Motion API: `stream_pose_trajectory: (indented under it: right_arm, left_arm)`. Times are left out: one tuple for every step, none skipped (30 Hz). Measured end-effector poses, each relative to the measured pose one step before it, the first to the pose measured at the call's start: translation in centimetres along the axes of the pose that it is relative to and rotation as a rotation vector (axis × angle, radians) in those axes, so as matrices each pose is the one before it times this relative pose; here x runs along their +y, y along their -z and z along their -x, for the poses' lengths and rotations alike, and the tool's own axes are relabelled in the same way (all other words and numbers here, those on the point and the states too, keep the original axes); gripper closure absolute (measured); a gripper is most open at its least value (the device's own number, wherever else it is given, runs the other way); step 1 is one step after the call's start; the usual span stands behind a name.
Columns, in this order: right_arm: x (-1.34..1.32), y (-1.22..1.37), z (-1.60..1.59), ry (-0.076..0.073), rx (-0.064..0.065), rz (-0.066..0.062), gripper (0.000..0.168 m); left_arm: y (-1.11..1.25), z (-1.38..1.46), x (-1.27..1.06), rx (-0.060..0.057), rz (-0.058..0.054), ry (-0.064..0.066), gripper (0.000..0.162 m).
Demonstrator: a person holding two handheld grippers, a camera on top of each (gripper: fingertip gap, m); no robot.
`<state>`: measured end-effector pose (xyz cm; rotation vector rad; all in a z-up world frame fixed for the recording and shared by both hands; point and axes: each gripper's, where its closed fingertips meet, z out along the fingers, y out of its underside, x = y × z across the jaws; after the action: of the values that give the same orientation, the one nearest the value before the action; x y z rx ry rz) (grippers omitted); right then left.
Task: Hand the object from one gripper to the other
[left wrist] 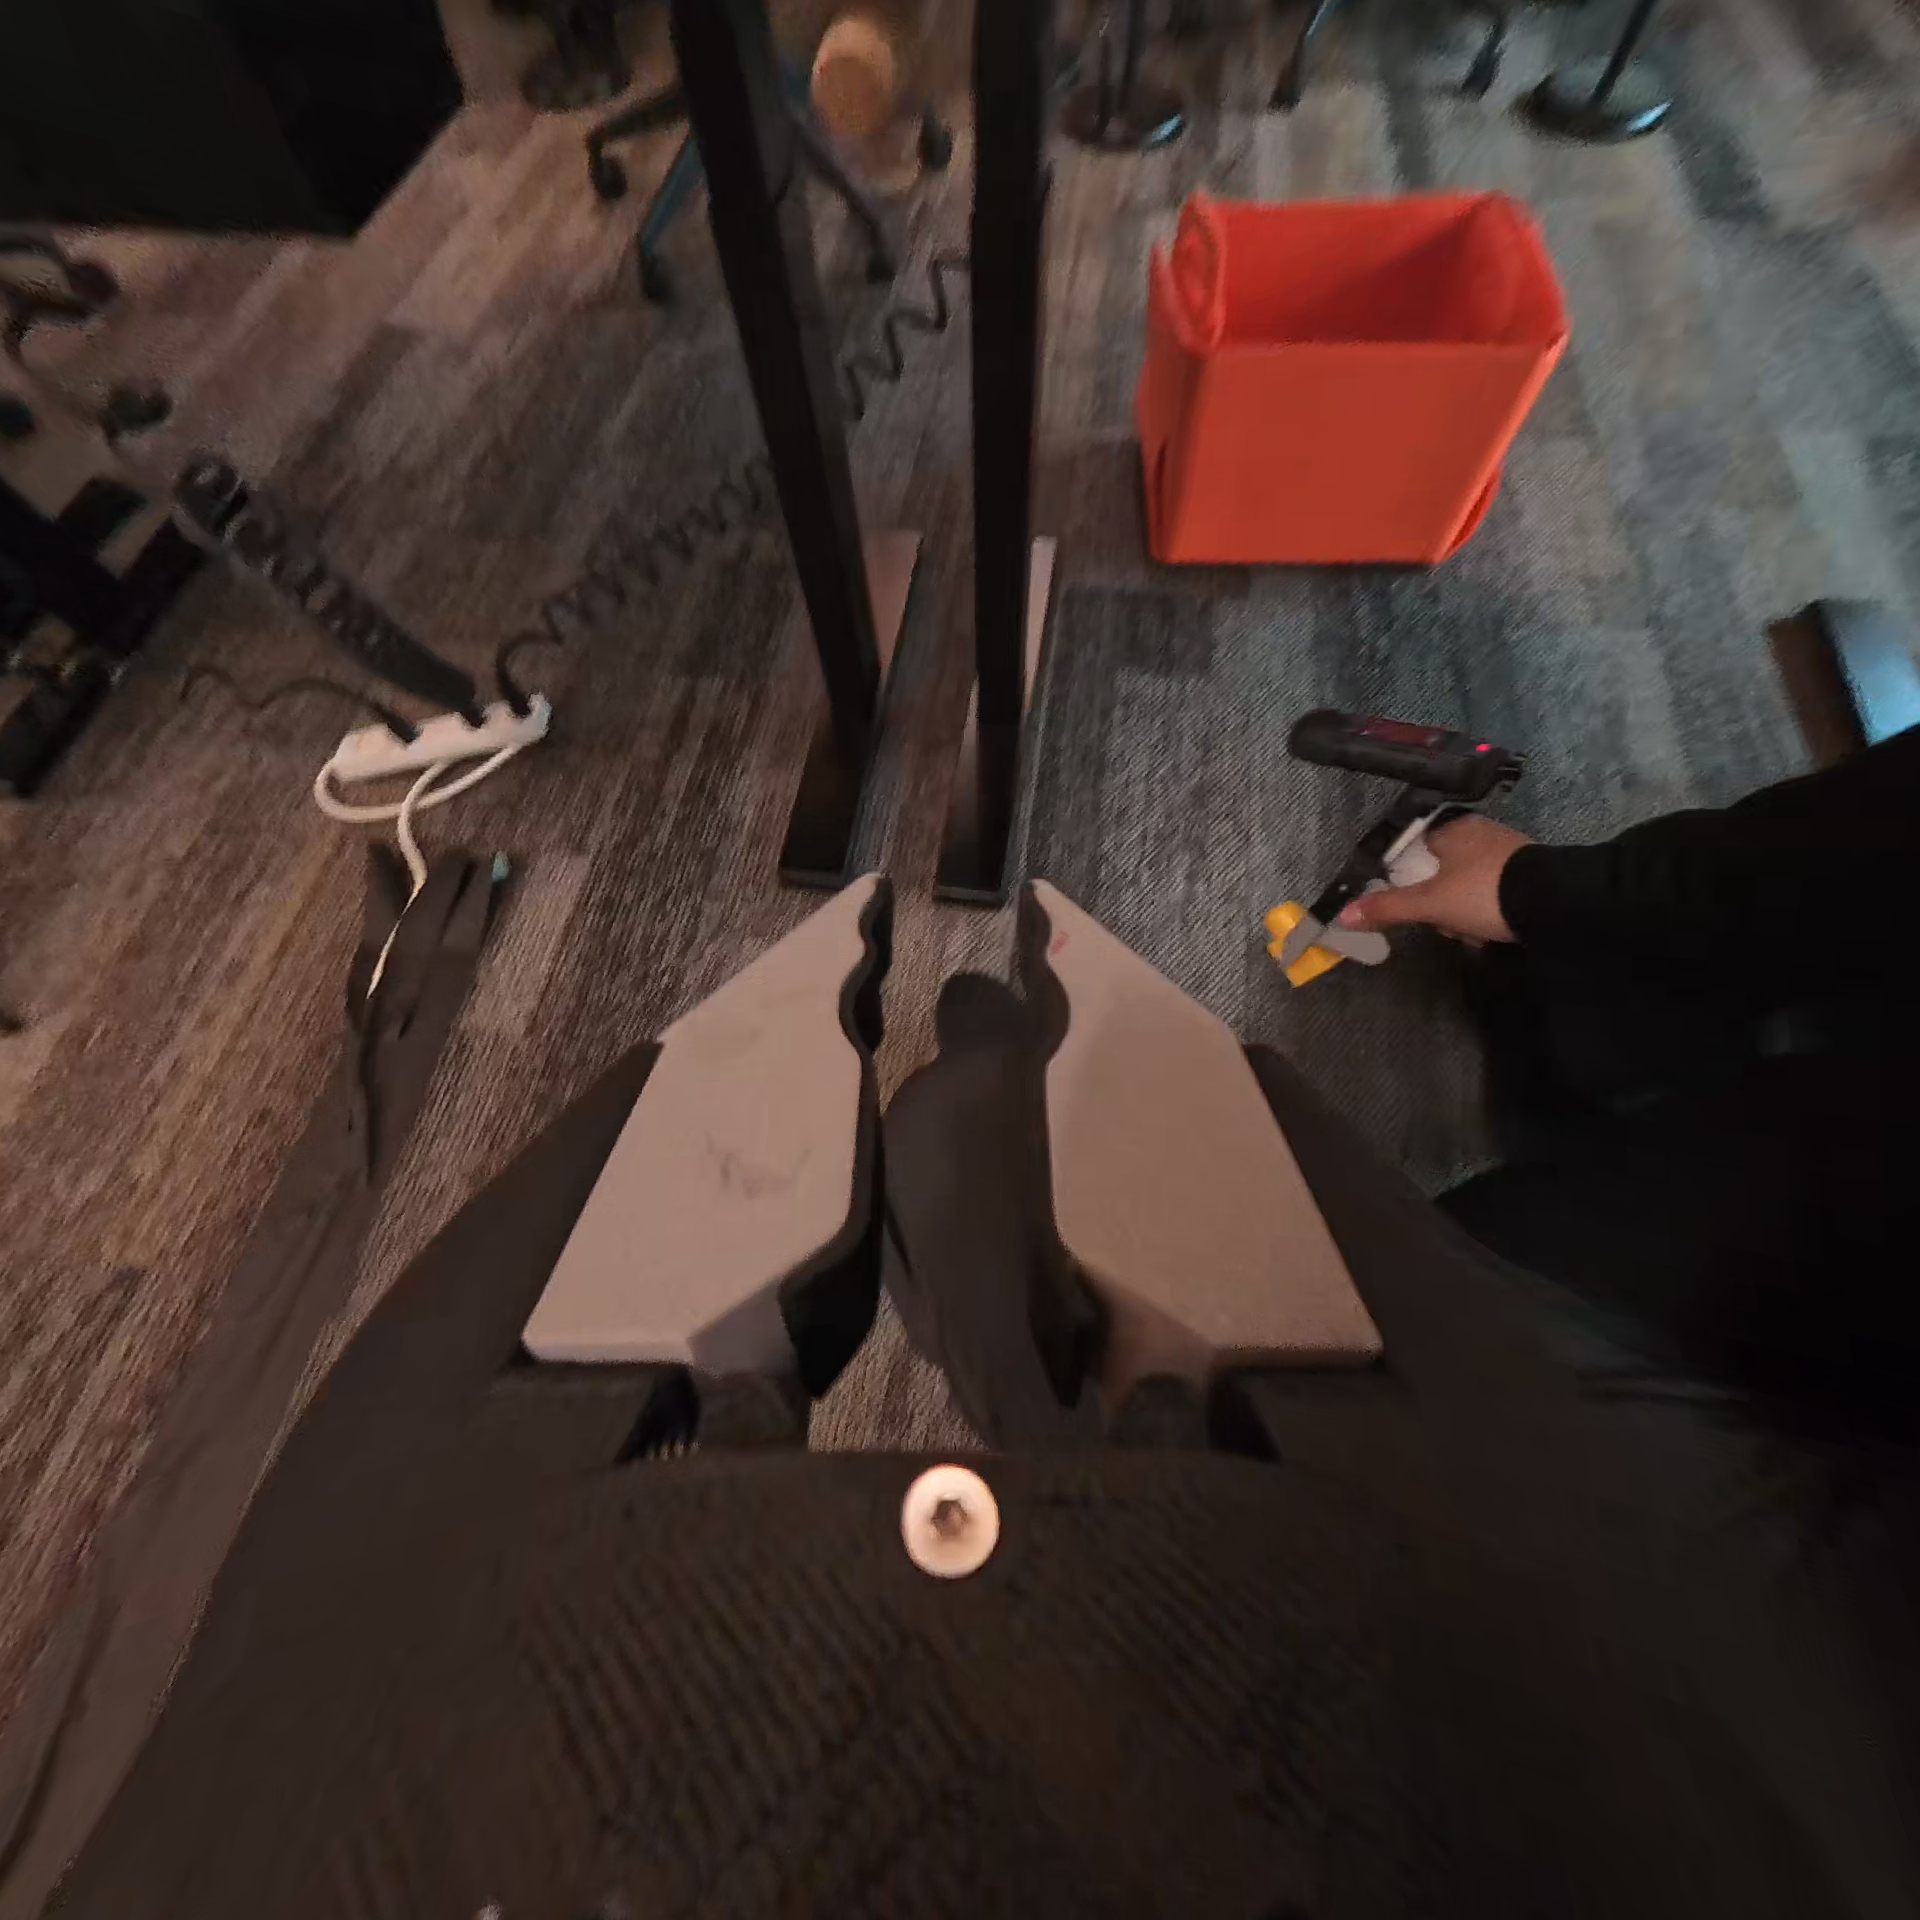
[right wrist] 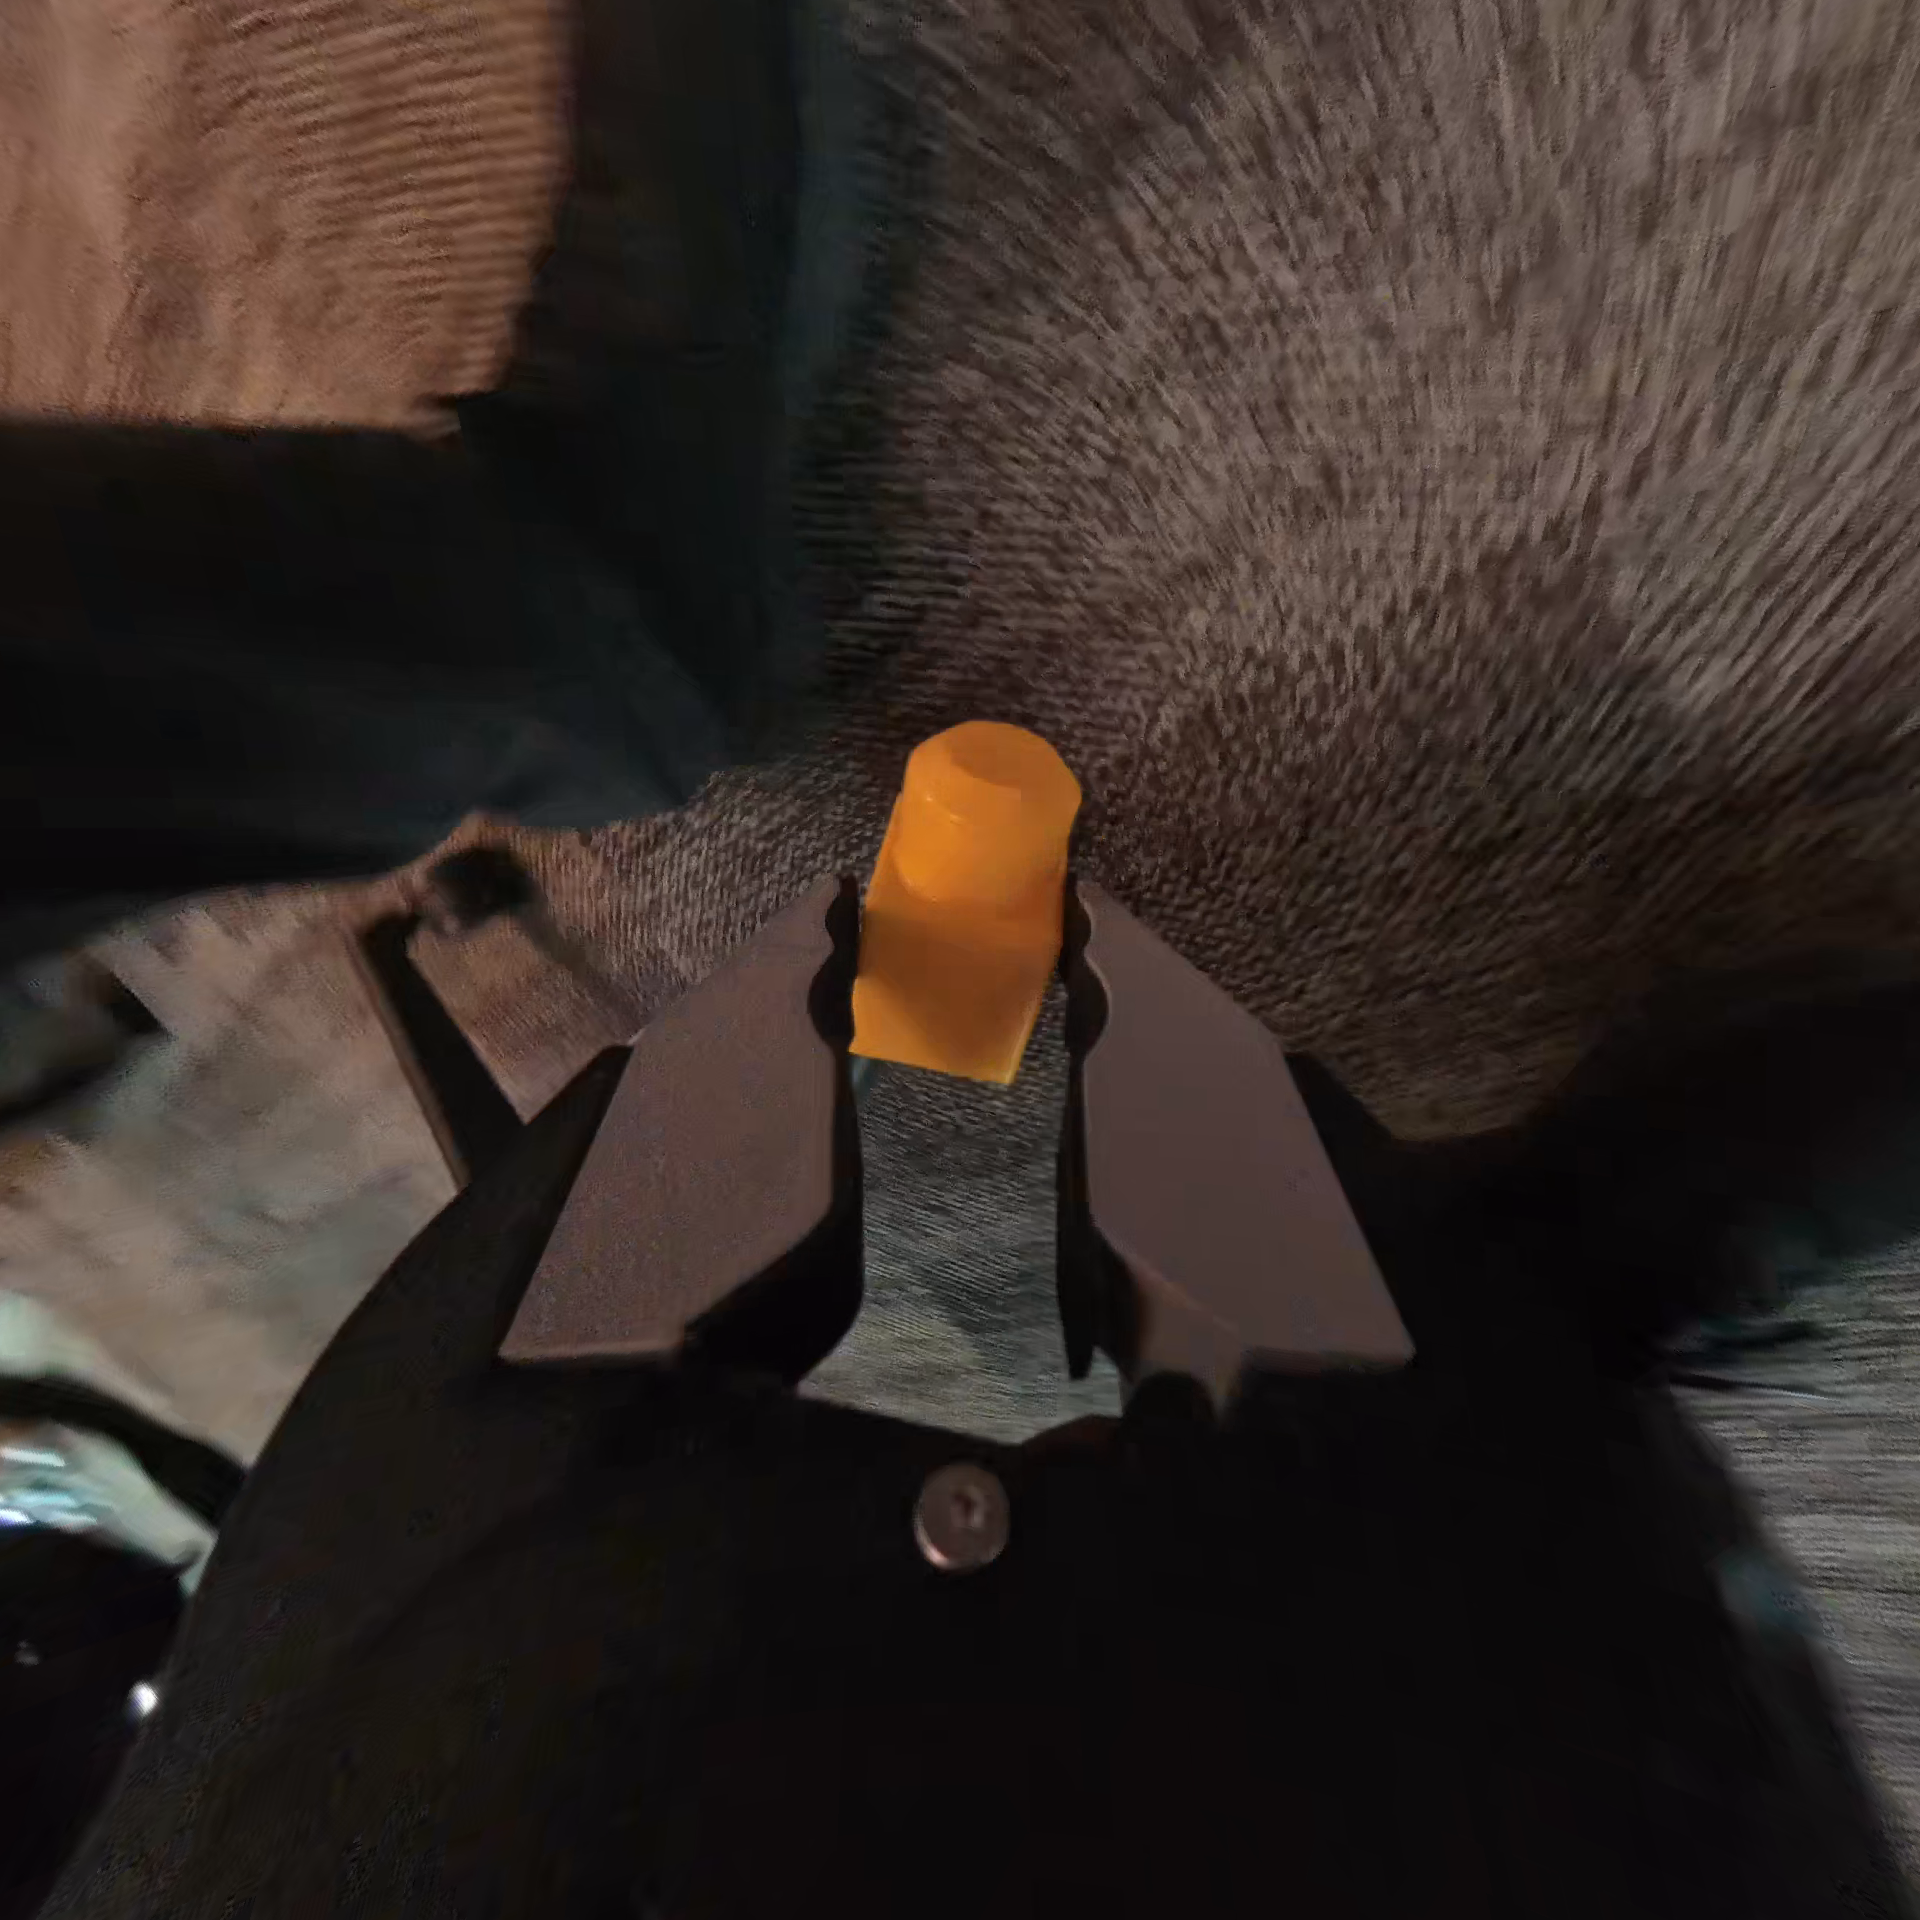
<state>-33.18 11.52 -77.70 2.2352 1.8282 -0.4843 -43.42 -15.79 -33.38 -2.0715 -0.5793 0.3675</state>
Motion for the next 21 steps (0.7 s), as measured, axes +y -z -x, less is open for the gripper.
stream_pose_trajectory:
  right_arm:
    - [-0.823, 3.084, 2.327, 0.1209, 0.0105, -0.0236, 0.133]
    - [-0.934, 3.168, 2.48, 0.1035, -0.0023, -0.0308, 0.133]
    - [-0.981, 3.188, 2.613, 0.0948, -0.0084, -0.0371, 0.133]
    - [-1.055, 3.177, 2.652, 0.0995, -0.0037, -0.0434, 0.133]
    - [-1.032, 3.144, 2.497, 0.0953, 0.0074, -0.0402, 0.133]
    - [-1.039, 3.105, 2.44, 0.0797, 0.0051, -0.0417, 0.133]
    - [-1.142, 3.112, 2.459, 0.0691, -0.0002, -0.0491, 0.133]
    - [-1.375, 3.178, 2.288, 0.0577, 0.0058, -0.06, 0.133]
    - [-1.611, 3.251, 1.948, 0.0493, 0.0166, -0.0642, 0.133]
    - [-1.775, 3.245, 1.595, 0.0421, 0.0183, -0.0605, 0.132]
    - [-1.958, 3.283, 1.05, 0.028, 0.0287, -0.0648, 0.132]
    - [-2.143, 3.323, 0.344, 0.0102, 0.0445, -0.0775, 0.132]
    - [-2.102, 3.245, -0.296, -0.0059, 0.0517, -0.0784, 0.133]
    - [-1.808, 3.06, -0.958, -0.0223, 0.0588, -0.0643, 0.133]
    - [-1.442, 2.798, -1.392, -0.0271, 0.0536, -0.047, 0.133]
    - [-1.117, 2.525, -1.799, -0.0251, 0.0533, -0.0351, 0.133]
    - [-0.992, 2.265, -2.153, -0.0258, 0.0559, -0.0368, 0.133]
    - [-0.968, 1.924, -2.258, -0.0317, 0.0441, -0.0379, 0.133]
    - [-1.0, 1.518, -2.034, -0.0377, 0.0154, -0.0383, 0.133]
    - [-1.041, 1.118, -1.819, -0.0364, -0.0022, -0.0408, 0.133]
    - [-0.865, 0.686, -2.001, -0.0351, 0.009, -0.0322, 0.133]
  left_arm:
    - [-0.385, -0.577, -1.156, 0.0261, -0.0272, -0.0014, 0.138]
    - [-0.437, -0.527, -0.923, 0.0189, -0.0182, -0.0053, 0.137]
    - [-0.445, -0.501, -0.66, 0.0121, -0.0078, -0.0123, 0.136]
    - [-0.373, -0.524, -0.482, 0.0098, -0.0011, -0.0183, 0.134]
    - [-0.27, -0.551, -0.351, 0.0092, 0.0014, -0.0194, 0.132]
    - [-0.132, -0.551, -0.255, 0.0073, -0.0001, -0.0193, 0.13]
    - [0.009, -0.523, -0.16, 0.0083, -0.0002, -0.0186, 0.13]
    - [0.094, -0.417, -0.108, 0.0044, 0.0019, -0.0198, 0.13]
    - [0.133, -0.277, -0.176, -0.0027, -0.0018, -0.0216, 0.13]
    - [0.121, -0.24, -0.249, -0.0046, -0.0065, -0.0179, 0.13]
    - [0.071, -0.34, -0.3, 0.0012, -0.0097, -0.0103, 0.13]
    - [0.043, -0.529, -0.226, 0.0125, -0.0055, -0.0011, 0.133]
    - [0.017, -0.726, -0.073, 0.0202, 0.0048, 0.0044, 0.134]
    - [0.065, -0.871, -0.03, 0.0185, 0.0091, 0.005, 0.134]
    - [0.126, -1.147, -0.168, 0.0246, 0.002, -0.0019, 0.135]
    - [0.103, -1.306, -0.405, 0.0244, -0.0087, -0.012, 0.134]
    - [0.003, -1.344, -0.648, 0.0215, -0.0144, -0.0252, 0.134]
    - [-0.116, -1.359, -0.851, 0.0232, -0.0137, -0.0336, 0.134]
    - [-0.222, -1.356, -1.176, 0.0294, -0.0172, -0.0246, 0.134]
    - [-0.307, -1.481, -1.543, 0.0489, -0.0224, -0.0093, 0.138]
    - [-0.406, -1.497, -1.87, 0.0637, -0.0258, -0.0052, 0.142]
